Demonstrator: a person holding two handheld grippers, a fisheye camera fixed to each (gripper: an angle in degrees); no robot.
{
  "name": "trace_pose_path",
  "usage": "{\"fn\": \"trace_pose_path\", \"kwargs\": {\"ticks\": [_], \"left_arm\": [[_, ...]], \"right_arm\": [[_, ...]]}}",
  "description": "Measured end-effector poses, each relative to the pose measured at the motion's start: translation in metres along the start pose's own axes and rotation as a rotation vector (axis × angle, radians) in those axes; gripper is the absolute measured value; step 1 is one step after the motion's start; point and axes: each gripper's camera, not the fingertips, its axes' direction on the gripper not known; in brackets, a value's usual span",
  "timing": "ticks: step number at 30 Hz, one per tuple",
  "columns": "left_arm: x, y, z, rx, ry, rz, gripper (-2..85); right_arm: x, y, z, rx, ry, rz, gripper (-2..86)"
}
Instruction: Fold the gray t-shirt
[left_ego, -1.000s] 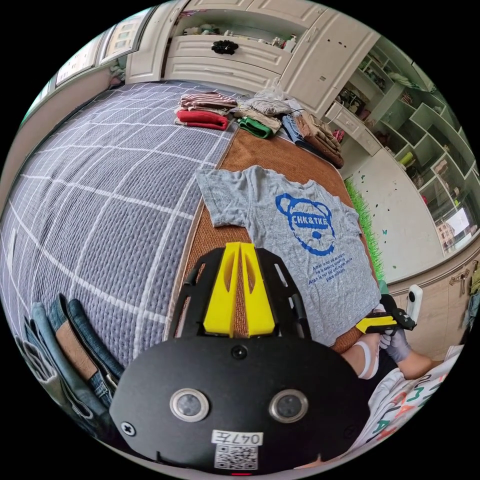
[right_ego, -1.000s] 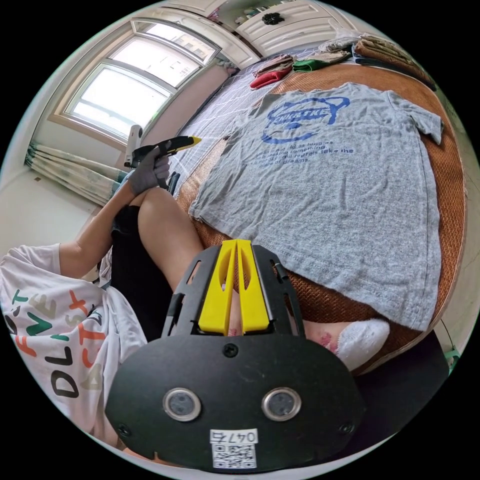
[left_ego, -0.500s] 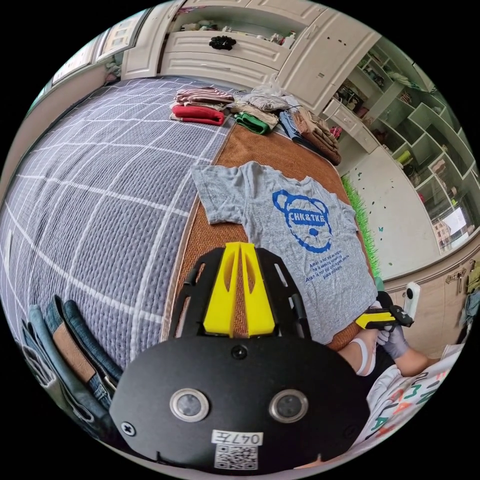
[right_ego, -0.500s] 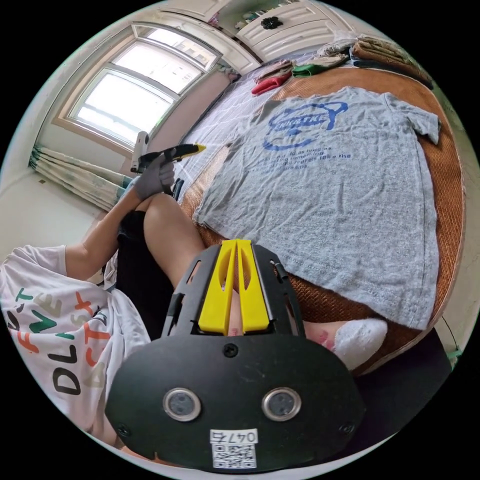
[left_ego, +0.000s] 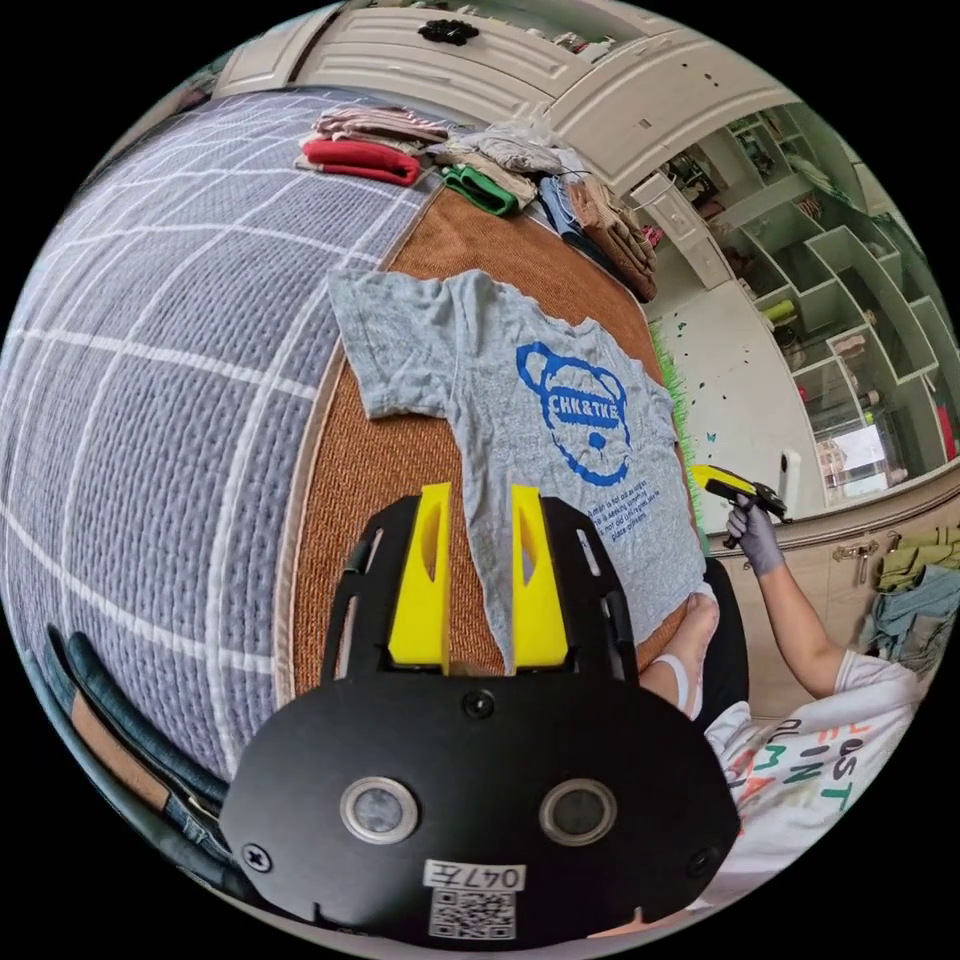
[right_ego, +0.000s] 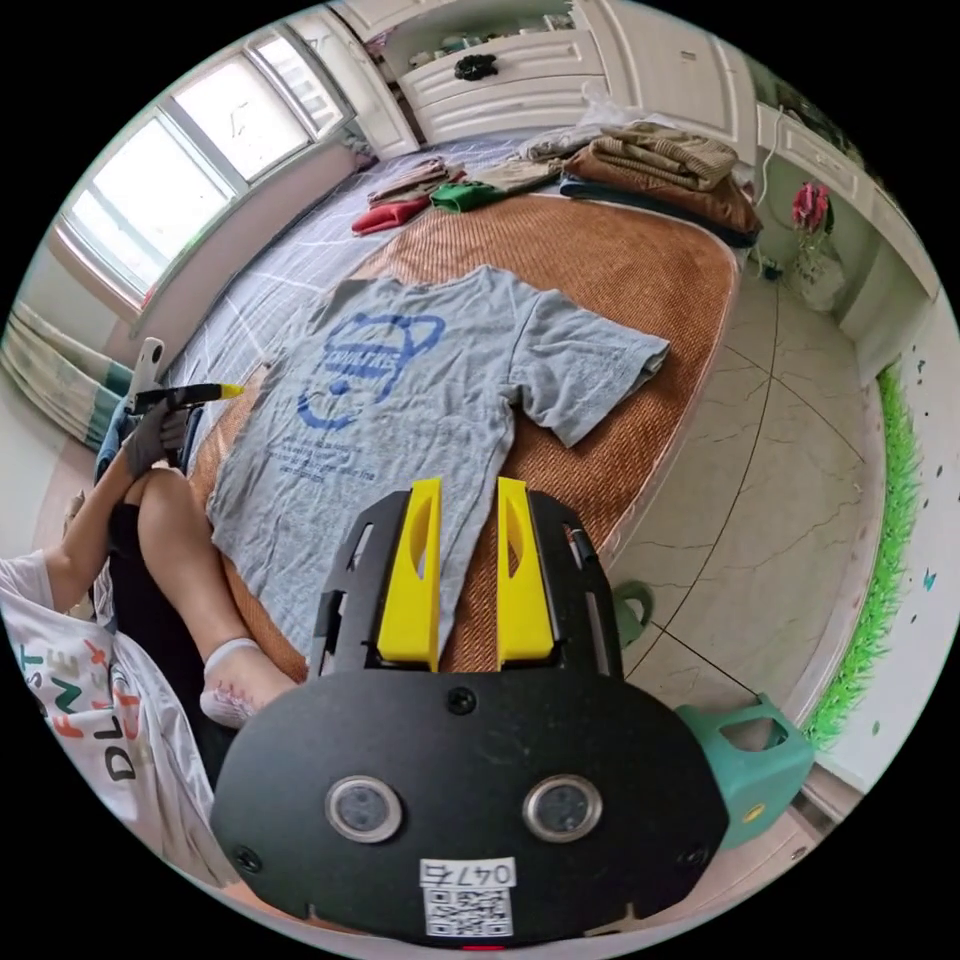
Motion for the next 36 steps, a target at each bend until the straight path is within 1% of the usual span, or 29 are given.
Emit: {"fn": "trace_pose_path", "kwargs": {"ticks": [2,5,11,18,19,20,22,25,26,28,30,32,36], "left_arm": [[-0.016,-0.002,0.019,-0.045,0.062,-0.026,9.1],[-0.03,-0.006,0.039,-0.091,0.105,-0.044,9.3],[-0.039,-0.014,0.06,-0.124,0.031,-0.022,9.3],[-0.064,-0.011,0.067,-0.134,0.096,-0.052,8.8],[-0.068,-0.009,0.067,-0.127,0.144,-0.052,8.1],[-0.072,-0.007,0.071,-0.131,0.237,-0.056,7.8],[-0.073,-0.006,0.077,-0.16,0.304,-0.051,7.5],[-0.071,-0.003,0.075,-0.189,0.227,-0.022,4.8],[-0.072,-0.001,0.072,-0.187,0.219,-0.024,1.9],[-0.074,0.005,0.063,-0.171,0.207,-0.021,-0.1],[-0.074,0.012,0.05,-0.146,0.223,-0.011,-0.6],[-0.071,0.022,0.023,-0.077,0.265,0.01,-0.9],[-0.063,0.045,-0.029,0.045,0.256,0.05,-1.0]], "right_arm": [[0.017,-0.012,0.012,-0.028,-0.038,-0.009,4.2],[0.036,-0.019,0.023,-0.039,-0.118,0.019,3.9],[0.07,-0.018,0.02,0.026,-0.221,0.082,3.8],[0.106,-0.012,0.02,0.048,-0.401,0.116,3.3],[0.111,-0.013,0.021,0.048,-0.432,0.116,3.2],[0.115,-0.015,0.021,0.045,-0.463,0.113,3.0],[0.12,-0.019,0.022,0.041,-0.489,0.109,2.6],[0.129,-0.024,0.022,0.043,-0.534,0.12,1.5],[0.133,-0.025,0.019,0.056,-0.561,0.128,0.6],[0.137,-0.024,0.011,0.093,-0.596,0.138,-0.4],[0.139,-0.021,-0.001,0.13,-0.611,0.149,-0.8],[0.137,-0.017,-0.02,0.15,-0.602,0.142,-0.9],[0.123,-0.012,-0.058,0.169,-0.562,0.073,-1.0]]}}
